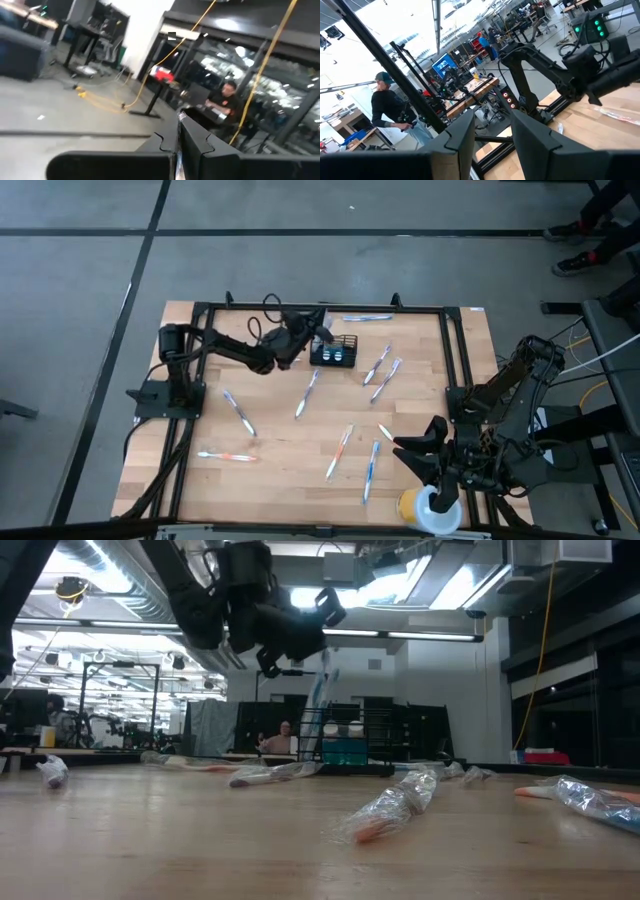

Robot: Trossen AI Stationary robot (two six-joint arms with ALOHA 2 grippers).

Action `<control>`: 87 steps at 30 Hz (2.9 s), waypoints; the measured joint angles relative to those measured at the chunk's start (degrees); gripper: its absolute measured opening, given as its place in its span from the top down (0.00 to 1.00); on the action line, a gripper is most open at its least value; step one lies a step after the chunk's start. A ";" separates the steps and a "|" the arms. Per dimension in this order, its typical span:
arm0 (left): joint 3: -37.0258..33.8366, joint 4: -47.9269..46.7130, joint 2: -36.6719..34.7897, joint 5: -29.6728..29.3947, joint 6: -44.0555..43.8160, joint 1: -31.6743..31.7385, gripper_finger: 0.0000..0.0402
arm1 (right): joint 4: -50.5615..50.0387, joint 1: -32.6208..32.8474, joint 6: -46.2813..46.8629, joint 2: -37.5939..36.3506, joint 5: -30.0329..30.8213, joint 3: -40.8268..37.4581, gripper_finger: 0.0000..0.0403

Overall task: Pick & Place toothbrushing station
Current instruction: Put the top left blue toothbrush into the left section of the mesh organizer, then put the top blue toothbrush into the left section of the mesh organizer

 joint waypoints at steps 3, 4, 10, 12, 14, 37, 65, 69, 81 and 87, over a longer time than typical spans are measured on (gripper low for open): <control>-0.02 -1.55 0.02 -2.96 -0.71 -1.28 1.00 | 0.00 0.00 0.00 0.00 0.00 0.00 0.68; -0.02 -2.07 0.02 -3.90 -0.71 -1.59 1.00 | 0.00 0.00 -0.01 0.00 -0.01 0.00 0.68; -0.02 -4.80 0.02 -9.94 -2.58 -2.86 0.98 | 0.00 0.00 -0.02 0.00 -0.04 0.00 0.68; -0.02 -5.82 0.02 -9.96 -4.72 -3.02 0.96 | 0.00 0.00 -0.02 0.00 -0.04 0.00 0.68; -0.02 -6.83 0.02 -8.79 -6.50 -3.02 0.92 | 0.00 0.00 -0.02 0.00 -0.10 0.00 0.68; -0.02 -11.61 -17.08 3.34 5.99 -3.88 0.53 | 0.00 0.00 -1.53 0.00 -1.36 0.00 0.68; 0.00 -58.68 -64.24 5.58 18.78 -33.89 0.59 | -86.35 -37.86 24.63 -11.74 -60.67 0.00 0.68; 0.00 -58.21 -63.88 2.25 22.30 -36.07 0.59 | -90.94 -53.36 9.72 -11.56 -68.66 0.00 0.68; 0.00 -58.63 -70.66 -8.40 30.61 -36.06 0.59 | -86.85 -95.77 -32.59 6.29 -85.02 -0.02 0.68; 0.03 -59.04 -71.41 -12.89 32.34 -36.02 0.59 | -83.24 -99.67 -40.35 14.62 -82.39 2.66 0.68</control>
